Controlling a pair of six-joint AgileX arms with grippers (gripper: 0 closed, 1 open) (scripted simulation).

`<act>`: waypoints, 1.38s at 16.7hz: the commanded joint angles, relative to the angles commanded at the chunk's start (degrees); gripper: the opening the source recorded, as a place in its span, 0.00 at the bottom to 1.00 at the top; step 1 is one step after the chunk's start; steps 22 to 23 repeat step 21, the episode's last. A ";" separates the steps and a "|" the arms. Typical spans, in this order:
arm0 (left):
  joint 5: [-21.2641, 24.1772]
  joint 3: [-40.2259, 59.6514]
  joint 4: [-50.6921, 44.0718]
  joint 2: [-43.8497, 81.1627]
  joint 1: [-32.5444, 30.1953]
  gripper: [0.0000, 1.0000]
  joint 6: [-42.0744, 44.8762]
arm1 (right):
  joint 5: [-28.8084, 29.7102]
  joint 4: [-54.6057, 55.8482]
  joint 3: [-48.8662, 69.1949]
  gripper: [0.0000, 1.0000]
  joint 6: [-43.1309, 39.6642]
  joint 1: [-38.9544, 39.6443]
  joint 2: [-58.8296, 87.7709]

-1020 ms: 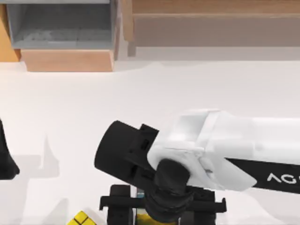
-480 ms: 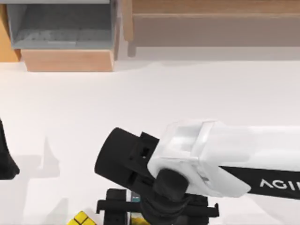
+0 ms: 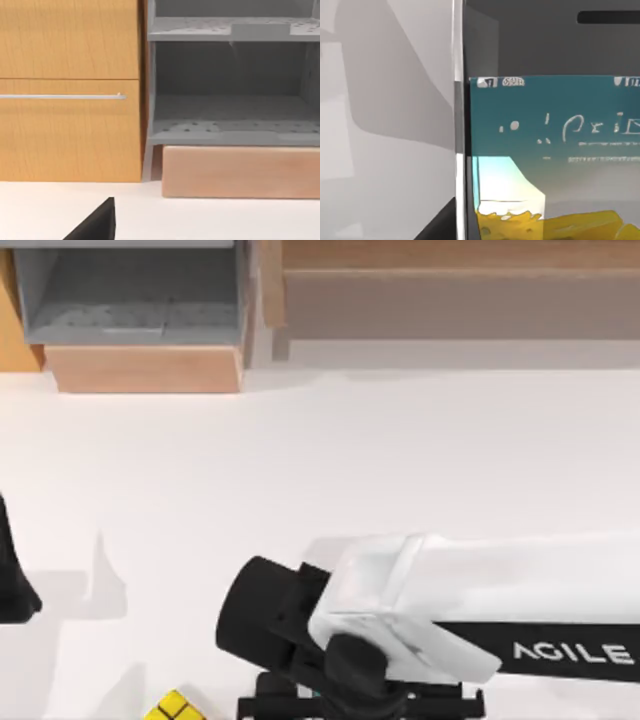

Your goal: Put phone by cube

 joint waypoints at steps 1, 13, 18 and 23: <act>0.00 0.00 0.00 0.00 0.00 1.00 0.00 | 0.00 0.00 0.00 0.00 0.00 0.00 0.00; 0.00 0.00 0.00 0.00 0.00 1.00 0.00 | 0.00 0.00 0.00 0.83 0.00 0.00 0.00; 0.00 0.00 0.00 0.00 0.00 1.00 0.00 | 0.00 0.00 0.00 1.00 0.00 0.00 0.00; 0.00 0.00 0.00 0.00 0.00 1.00 0.00 | 0.00 0.00 0.00 1.00 0.00 0.00 0.00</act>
